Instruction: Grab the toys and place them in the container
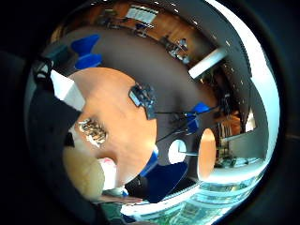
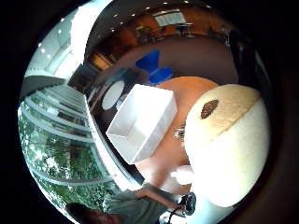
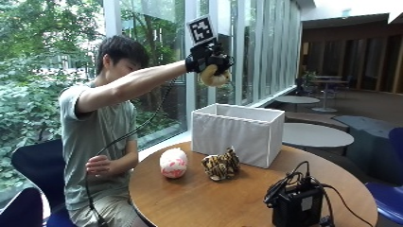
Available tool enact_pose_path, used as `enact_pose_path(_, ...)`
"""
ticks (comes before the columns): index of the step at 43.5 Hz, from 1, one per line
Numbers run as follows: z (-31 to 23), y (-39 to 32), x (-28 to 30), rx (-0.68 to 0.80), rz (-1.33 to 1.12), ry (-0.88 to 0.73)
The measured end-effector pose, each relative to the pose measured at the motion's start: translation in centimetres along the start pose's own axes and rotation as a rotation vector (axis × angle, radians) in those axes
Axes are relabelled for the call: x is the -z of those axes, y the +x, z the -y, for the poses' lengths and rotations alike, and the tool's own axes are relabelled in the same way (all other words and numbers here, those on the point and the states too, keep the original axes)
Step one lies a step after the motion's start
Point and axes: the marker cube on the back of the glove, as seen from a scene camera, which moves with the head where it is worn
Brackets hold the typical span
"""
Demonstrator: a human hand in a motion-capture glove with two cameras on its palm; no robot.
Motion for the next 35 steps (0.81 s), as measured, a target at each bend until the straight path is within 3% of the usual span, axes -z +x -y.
enact_pose_path(3, 1.1, -3.1, 0.8, 0.047, 0.011, 0.007)
enact_pose_path(7, 2.4, -6.5, 1.7, 0.105, 0.214, -0.005)
enact_pose_path(12, 4.5, -6.3, -0.6, -0.137, 0.045, -0.053)
enact_pose_path(14, 4.9, -9.1, -1.0, -0.088, 0.041, -0.047)
enact_pose_path(19, 4.5, -13.1, -3.3, 0.319, 0.057, -0.021)
enact_pose_path(24, 5.4, -15.7, -5.8, 0.235, 0.062, -0.069)
enact_pose_path(30, 4.7, -21.1, -7.9, 0.375, 0.034, -0.108)
enact_pose_path(35, 4.3, -28.3, -9.1, 0.27, 0.086, -0.276)
